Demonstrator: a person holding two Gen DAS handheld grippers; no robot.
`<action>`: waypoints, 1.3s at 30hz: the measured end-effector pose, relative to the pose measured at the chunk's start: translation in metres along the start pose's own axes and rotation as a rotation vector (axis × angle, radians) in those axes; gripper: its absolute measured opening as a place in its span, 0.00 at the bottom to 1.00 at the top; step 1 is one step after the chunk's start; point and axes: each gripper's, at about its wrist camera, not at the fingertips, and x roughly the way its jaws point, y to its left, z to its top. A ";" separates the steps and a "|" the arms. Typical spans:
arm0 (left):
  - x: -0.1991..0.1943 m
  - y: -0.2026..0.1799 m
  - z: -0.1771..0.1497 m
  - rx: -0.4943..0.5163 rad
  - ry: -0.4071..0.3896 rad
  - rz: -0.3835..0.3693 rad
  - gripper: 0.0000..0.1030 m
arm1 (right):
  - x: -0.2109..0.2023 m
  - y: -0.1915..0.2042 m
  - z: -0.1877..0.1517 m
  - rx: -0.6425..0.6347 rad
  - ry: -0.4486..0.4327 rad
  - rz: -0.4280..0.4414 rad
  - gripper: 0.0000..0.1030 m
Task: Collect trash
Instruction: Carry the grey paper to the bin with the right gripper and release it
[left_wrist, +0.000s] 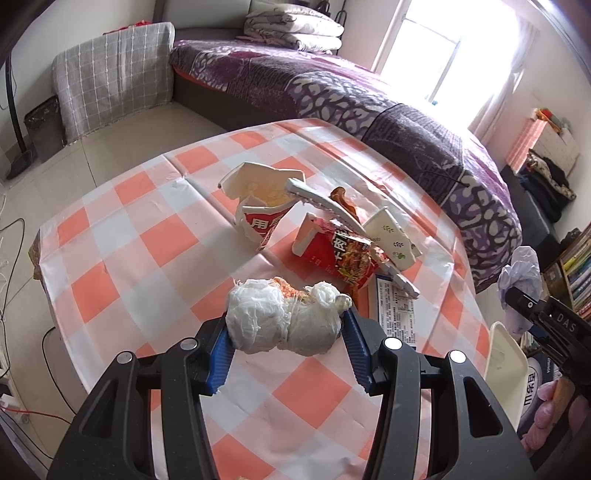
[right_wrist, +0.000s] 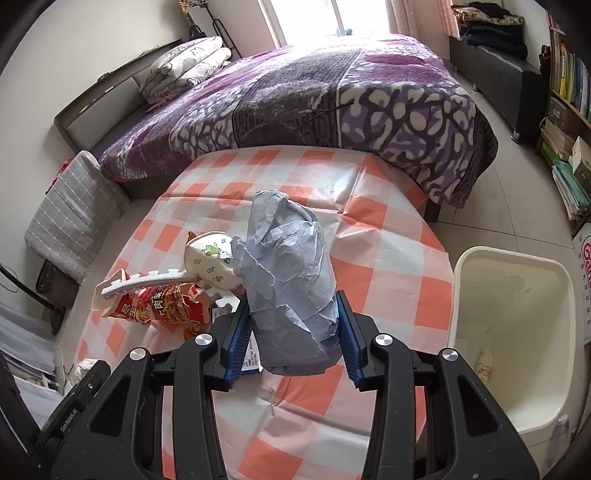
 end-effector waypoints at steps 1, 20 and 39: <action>-0.001 -0.003 0.000 0.004 -0.001 0.000 0.51 | -0.003 -0.002 -0.001 -0.006 -0.009 -0.009 0.40; -0.006 -0.067 -0.014 0.114 0.007 -0.012 0.51 | -0.036 -0.067 -0.004 0.049 -0.043 -0.063 0.40; -0.001 -0.158 -0.031 0.267 0.033 -0.071 0.51 | -0.055 -0.153 0.002 0.303 -0.026 -0.062 0.41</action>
